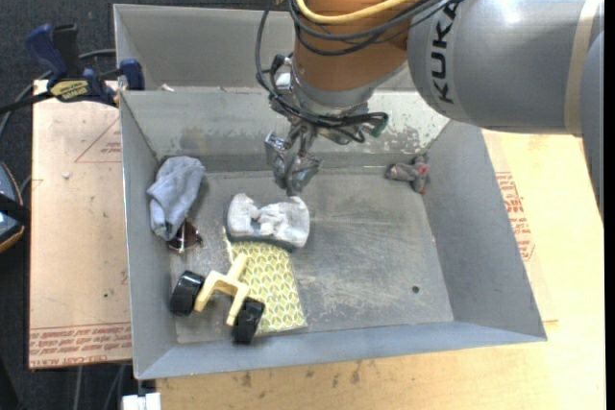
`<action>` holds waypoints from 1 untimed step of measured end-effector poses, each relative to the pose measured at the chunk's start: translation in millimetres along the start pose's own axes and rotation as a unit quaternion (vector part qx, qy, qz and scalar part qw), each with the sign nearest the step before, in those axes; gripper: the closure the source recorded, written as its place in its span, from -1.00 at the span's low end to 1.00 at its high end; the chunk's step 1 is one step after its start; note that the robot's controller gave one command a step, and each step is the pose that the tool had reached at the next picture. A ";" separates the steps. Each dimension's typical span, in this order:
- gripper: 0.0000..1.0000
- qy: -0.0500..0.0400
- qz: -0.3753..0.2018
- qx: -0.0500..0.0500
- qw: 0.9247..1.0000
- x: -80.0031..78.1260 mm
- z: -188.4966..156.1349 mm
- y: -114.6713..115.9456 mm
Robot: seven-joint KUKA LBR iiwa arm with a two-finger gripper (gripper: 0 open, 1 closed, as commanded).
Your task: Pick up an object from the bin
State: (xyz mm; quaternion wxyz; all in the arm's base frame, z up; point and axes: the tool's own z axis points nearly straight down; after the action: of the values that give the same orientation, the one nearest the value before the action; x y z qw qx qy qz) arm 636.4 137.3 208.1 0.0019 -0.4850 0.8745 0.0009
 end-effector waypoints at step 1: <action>-1.00 0.000 -0.074 0.000 0.997 26.2 74.7 9.2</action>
Offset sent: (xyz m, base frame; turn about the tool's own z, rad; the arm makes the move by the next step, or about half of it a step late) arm 0.0000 0.0000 0.0000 0.0000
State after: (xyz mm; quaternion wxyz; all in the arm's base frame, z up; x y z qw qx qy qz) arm 614.9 120.2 133.3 0.0022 -0.5481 0.8364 0.0007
